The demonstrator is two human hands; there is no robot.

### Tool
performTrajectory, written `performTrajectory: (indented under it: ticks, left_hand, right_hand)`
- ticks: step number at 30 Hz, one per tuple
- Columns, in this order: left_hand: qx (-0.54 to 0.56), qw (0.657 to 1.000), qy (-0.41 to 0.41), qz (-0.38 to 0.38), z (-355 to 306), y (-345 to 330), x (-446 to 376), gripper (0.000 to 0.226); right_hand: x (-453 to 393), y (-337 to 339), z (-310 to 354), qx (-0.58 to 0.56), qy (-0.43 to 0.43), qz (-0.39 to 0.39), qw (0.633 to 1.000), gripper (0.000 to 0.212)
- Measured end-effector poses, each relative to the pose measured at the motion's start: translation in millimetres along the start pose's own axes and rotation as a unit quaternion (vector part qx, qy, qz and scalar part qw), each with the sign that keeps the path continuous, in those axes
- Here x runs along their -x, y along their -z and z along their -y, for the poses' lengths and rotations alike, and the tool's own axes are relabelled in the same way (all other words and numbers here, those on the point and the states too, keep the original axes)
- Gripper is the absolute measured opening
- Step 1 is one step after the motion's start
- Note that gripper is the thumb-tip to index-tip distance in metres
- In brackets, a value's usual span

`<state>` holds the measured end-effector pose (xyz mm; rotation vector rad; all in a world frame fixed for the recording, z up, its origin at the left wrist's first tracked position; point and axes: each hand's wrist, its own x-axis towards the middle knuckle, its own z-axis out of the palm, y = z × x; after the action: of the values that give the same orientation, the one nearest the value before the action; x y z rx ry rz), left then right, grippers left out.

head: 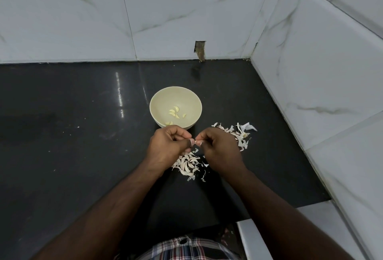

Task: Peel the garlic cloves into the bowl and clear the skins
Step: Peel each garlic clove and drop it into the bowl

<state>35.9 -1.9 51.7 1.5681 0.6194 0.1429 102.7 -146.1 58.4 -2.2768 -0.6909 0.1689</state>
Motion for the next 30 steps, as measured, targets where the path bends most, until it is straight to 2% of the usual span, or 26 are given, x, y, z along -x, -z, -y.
performTrajectory:
  ticks: [3, 5, 8, 11, 13, 17, 18, 19, 21, 23, 26, 30]
  left_hand:
    - [0.036, 0.999, 0.021, -0.001, -3.0, -0.5, 2.7, 0.011]
    - [0.045, 0.999, 0.015, -0.001, -3.4, 0.6, 3.8, 0.010]
    - [-0.003, 0.999, -0.046, -0.005, 1.8, 4.9, 4.0, 0.011]
    - [-0.089, 0.989, -0.117, -0.008, 6.3, 6.9, 7.5, 0.015]
    - [-0.107, 0.983, -0.149, -0.013, 5.5, 5.7, 12.8, 0.013]
    - [-0.072, 0.985, -0.157, -0.023, 2.1, 3.6, 15.5, 0.016]
    - [-0.041, 0.989, -0.143, -0.024, 1.5, 2.8, 14.3, 0.017]
    - [0.003, 0.993, -0.119, -0.023, 0.6, 1.6, 13.3, 0.016]
    - [0.113, 0.992, -0.050, -0.013, -2.2, -1.8, 13.0, 0.014]
    - [0.214, 0.976, 0.034, 0.004, -5.4, -4.6, 15.1, 0.015]
    - [0.297, 0.947, 0.122, 0.022, -9.0, -4.9, 16.8, 0.018]
    - [0.275, 0.955, 0.108, 0.001, -8.0, -5.6, 15.4, 0.020]
  right_hand:
    - [1.0, -4.1, -2.6, 0.049, 0.076, -0.033, 0.995, 0.009]
    - [0.4, -2.0, -1.5, 0.040, 0.067, -0.025, 0.997, 0.010]
    - [-2.4, 4.0, 3.4, -0.066, -0.081, 0.033, 0.994, 0.014]
    - [-4.7, 7.4, 8.4, -0.273, -0.237, 0.067, 0.930, 0.013]
    - [-5.2, 8.4, 10.0, -0.346, -0.279, 0.081, 0.892, 0.016]
    - [-2.0, 6.7, 10.0, -0.424, -0.281, 0.085, 0.857, 0.018]
    - [-0.3, 5.8, 9.9, -0.436, -0.260, 0.072, 0.858, 0.018]
    - [1.2, 4.8, 9.0, -0.420, -0.222, 0.049, 0.878, 0.019]
    - [3.6, 0.5, 5.1, -0.311, -0.131, -0.017, 0.941, 0.019]
    - [7.0, -5.1, 2.2, -0.200, -0.066, -0.079, 0.974, 0.020]
    - [11.6, -11.2, -1.0, -0.155, -0.001, -0.125, 0.980, 0.016]
    - [9.7, -5.2, 3.6, -0.271, -0.089, -0.067, 0.956, 0.012]
